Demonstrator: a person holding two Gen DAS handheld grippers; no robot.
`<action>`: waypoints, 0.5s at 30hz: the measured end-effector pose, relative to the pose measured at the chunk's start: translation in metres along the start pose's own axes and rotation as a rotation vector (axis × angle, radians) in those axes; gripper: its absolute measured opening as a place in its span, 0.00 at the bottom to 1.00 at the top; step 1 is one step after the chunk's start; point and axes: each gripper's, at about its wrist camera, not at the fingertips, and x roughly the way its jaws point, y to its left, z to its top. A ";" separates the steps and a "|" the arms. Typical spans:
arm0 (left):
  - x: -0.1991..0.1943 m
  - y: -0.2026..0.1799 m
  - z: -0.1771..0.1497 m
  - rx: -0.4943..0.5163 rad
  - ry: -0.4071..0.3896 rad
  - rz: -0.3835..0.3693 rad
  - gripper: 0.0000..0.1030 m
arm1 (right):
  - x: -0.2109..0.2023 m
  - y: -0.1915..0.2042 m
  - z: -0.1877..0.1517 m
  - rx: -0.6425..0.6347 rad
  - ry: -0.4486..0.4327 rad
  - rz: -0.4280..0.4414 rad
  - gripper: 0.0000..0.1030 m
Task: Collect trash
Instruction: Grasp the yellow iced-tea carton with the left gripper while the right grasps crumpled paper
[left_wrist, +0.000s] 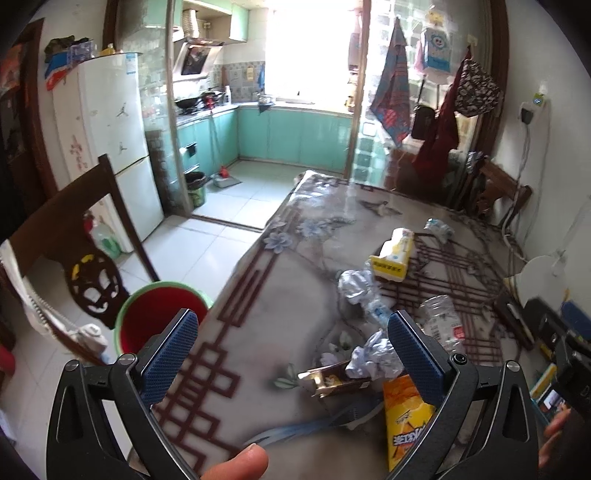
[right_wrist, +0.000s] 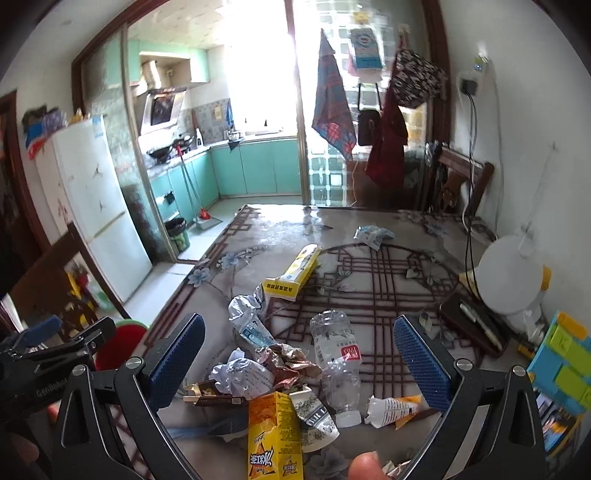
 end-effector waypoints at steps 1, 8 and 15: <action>0.000 -0.002 0.001 0.019 -0.005 0.002 1.00 | 0.001 -0.006 -0.002 0.013 0.016 0.005 1.00; 0.019 -0.019 -0.009 0.170 0.056 -0.018 1.00 | 0.006 -0.068 -0.046 0.114 0.200 -0.084 1.00; 0.037 -0.046 -0.031 0.213 0.222 -0.240 1.00 | 0.025 -0.124 -0.114 0.335 0.409 -0.151 1.00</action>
